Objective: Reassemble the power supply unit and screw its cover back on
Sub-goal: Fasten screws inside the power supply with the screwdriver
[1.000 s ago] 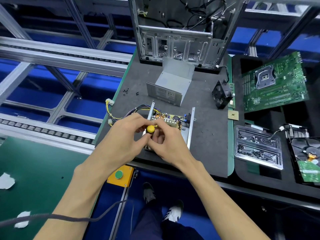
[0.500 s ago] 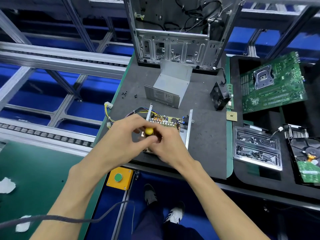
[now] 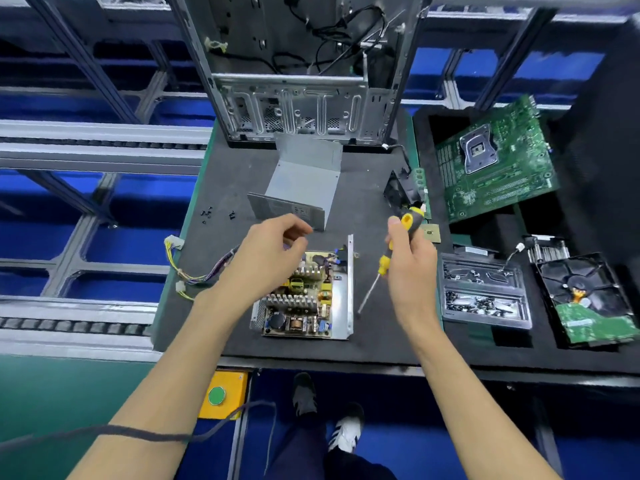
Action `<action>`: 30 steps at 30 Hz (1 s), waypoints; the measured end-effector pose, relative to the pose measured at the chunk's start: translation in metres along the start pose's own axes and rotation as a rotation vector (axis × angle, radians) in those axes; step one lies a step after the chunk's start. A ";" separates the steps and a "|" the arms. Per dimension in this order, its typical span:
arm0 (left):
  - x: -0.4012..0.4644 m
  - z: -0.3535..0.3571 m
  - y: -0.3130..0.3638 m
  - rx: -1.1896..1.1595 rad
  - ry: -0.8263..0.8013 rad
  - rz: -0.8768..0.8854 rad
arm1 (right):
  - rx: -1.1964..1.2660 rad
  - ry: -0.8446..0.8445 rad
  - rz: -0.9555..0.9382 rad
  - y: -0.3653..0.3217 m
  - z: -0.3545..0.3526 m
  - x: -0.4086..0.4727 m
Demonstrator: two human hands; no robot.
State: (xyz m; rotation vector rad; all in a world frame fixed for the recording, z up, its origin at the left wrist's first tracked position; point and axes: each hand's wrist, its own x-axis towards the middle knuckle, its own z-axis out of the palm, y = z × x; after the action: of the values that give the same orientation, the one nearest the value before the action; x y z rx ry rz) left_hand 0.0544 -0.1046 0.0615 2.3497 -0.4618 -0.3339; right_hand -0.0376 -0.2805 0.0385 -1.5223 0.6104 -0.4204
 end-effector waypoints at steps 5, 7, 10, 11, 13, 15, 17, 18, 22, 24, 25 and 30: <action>0.028 0.009 -0.008 0.035 0.049 0.004 | -0.004 0.018 0.078 0.001 0.002 0.006; 0.037 -0.001 -0.022 0.022 0.166 -0.051 | -0.041 0.016 0.079 -0.001 0.009 0.009; 0.049 -0.024 -0.052 0.005 0.315 -0.162 | -0.034 -0.013 0.066 -0.007 0.028 0.012; 0.051 -0.032 -0.063 -0.003 0.348 -0.203 | -0.016 -0.029 0.052 -0.010 0.035 0.013; 0.054 -0.046 -0.087 -0.020 0.374 -0.296 | 0.015 -0.063 0.034 -0.014 0.052 0.015; 0.054 -0.056 -0.110 -0.033 0.367 -0.378 | 0.054 -0.104 0.048 -0.017 0.068 0.017; 0.055 -0.062 -0.131 -0.040 0.353 -0.434 | 0.065 -0.133 0.073 -0.021 0.086 0.020; 0.056 -0.063 -0.139 -0.035 0.344 -0.452 | 0.065 -0.142 0.084 -0.022 0.095 0.022; 0.063 -0.062 -0.167 -0.021 0.310 -0.485 | 0.059 -0.165 0.101 -0.025 0.124 0.029; 0.067 -0.060 -0.175 -0.009 0.288 -0.482 | 0.064 -0.180 0.105 -0.026 0.135 0.031; 0.069 -0.059 -0.178 -0.006 0.279 -0.475 | 0.061 -0.185 0.104 -0.026 0.140 0.033; 0.079 -0.057 -0.183 0.024 0.269 -0.396 | 0.043 -0.187 0.121 -0.023 0.155 0.041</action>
State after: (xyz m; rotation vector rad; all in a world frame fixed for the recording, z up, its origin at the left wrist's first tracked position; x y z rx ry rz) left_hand 0.1892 0.0215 -0.0325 2.4550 0.1319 -0.1871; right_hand 0.0915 -0.1828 0.0489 -1.4564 0.5396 -0.1951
